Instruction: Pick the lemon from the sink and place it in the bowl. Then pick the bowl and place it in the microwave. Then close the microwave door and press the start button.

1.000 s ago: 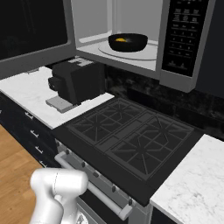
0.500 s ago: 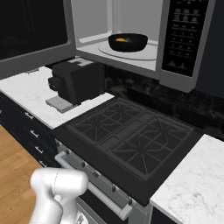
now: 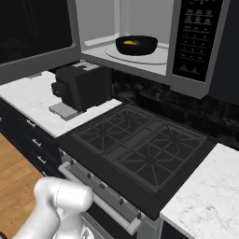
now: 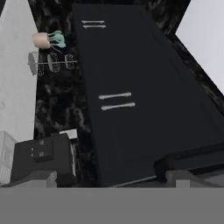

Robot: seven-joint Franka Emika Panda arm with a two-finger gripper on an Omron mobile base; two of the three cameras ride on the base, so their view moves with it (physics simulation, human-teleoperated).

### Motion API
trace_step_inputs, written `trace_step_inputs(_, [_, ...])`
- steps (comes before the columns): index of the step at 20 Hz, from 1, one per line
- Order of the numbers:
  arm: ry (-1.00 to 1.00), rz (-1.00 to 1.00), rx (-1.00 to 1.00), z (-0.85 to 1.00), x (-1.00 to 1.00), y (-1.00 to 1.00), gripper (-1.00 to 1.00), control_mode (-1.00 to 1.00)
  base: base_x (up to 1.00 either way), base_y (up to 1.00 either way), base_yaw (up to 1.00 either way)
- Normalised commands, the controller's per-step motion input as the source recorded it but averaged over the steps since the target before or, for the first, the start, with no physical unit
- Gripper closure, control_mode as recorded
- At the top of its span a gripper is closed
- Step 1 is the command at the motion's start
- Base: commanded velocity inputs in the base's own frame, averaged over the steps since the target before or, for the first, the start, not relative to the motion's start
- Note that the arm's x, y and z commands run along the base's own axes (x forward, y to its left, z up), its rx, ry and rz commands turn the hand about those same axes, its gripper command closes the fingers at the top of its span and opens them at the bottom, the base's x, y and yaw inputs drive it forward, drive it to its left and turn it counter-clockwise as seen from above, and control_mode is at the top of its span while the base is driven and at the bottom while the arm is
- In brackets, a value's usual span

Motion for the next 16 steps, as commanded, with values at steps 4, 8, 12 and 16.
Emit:
trace_step_inputs(4, [-0.06,-0.15,0.00,-0.13,0.58,0.89,-1.00,-1.00,0.00,0.00,0.00])
trace_step_inputs(8, [-0.03,-0.13,0.00,0.01,0.29,0.08,-1.00,-1.00,0.00,0.00,0.00])
trace_step_inputs(12, [-0.12,-0.17,0.00,0.00,0.07,-0.06,-1.00,-1.00,0.00,0.00,0.00])
trace_step_inputs(16, [-0.17,-0.13,0.00,0.02,0.03,-0.17,-1.00,-1.00,0.00,0.00,0.00])
